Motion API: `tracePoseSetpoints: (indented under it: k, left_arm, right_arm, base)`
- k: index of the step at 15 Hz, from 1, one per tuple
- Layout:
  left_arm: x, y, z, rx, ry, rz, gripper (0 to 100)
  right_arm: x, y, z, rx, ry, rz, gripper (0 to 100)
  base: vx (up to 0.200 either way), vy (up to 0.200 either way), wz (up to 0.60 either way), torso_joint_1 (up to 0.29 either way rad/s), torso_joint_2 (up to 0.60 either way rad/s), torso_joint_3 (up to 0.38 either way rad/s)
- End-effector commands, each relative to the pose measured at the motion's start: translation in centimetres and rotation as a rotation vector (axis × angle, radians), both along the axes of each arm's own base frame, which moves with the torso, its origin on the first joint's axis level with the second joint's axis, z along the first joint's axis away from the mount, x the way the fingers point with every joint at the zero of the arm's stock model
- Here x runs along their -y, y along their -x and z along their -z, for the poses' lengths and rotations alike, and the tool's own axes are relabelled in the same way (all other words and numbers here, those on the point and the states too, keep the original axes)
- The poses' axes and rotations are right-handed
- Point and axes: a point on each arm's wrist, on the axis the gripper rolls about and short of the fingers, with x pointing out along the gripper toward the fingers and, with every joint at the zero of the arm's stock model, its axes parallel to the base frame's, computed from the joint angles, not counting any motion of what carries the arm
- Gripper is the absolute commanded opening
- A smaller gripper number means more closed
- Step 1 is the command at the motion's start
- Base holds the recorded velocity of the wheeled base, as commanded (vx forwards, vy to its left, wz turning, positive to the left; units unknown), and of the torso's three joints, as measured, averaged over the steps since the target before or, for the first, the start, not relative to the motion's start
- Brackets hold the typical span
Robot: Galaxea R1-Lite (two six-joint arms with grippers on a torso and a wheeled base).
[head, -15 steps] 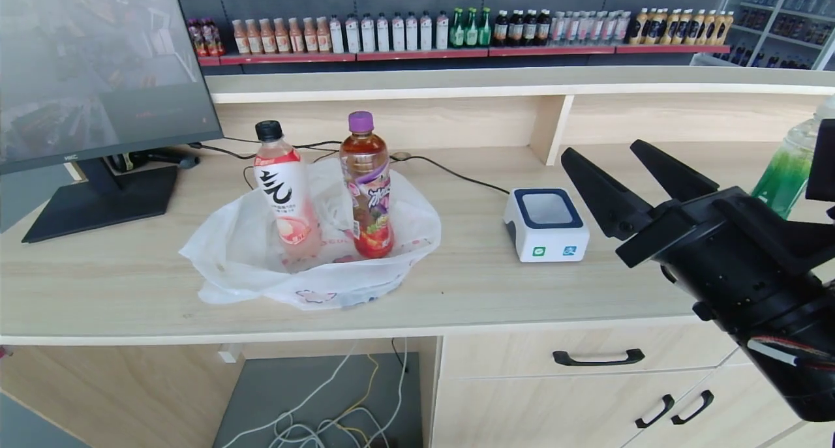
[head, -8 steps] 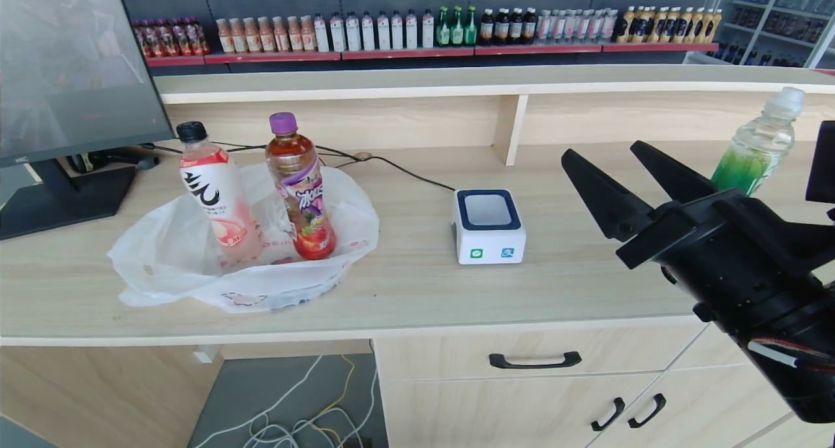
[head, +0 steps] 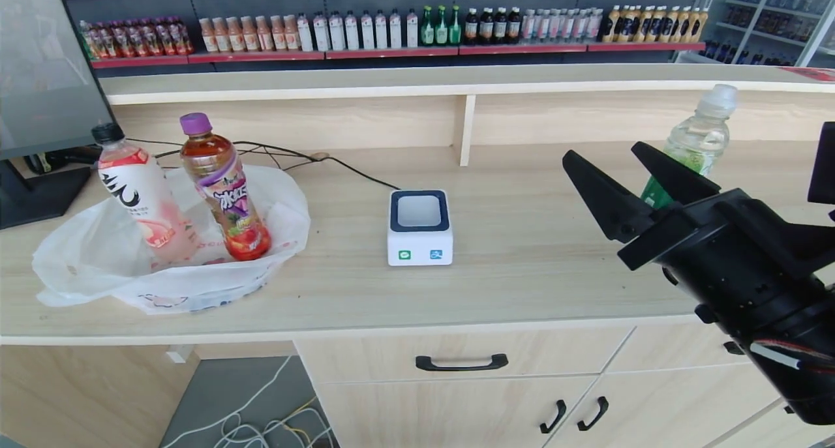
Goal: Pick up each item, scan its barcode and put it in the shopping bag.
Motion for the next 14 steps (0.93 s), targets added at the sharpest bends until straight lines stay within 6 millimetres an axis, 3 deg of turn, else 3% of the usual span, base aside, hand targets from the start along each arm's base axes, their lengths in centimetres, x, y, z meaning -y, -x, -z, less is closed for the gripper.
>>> tracePoseSetpoints:
  k: [1,8,14]
  left_arm:
    - [0.0,0.0,0.0,0.0,0.0,0.0,100]
    - [0.0,0.0,0.0,0.0,0.0,0.0,100]
    - [0.0,0.0,0.0,0.0,-0.001,0.0,100]
  right_arm:
    - [-0.1,0.0,0.1,-0.003,0.002,0.0,100]
    - [-0.1,0.0,0.1,-0.003,0.002,0.0,100]
    - [0.5,-0.9,1.8,-0.058,0.051,0.045,100]
  base:
    - [0.0,-0.2,0.0,-0.002,0.0,0.007]
    - [0.0,-0.2,0.0,0.004,0.0,0.001]
    - [0.0,-0.2,0.0,0.002,0.0,0.002]
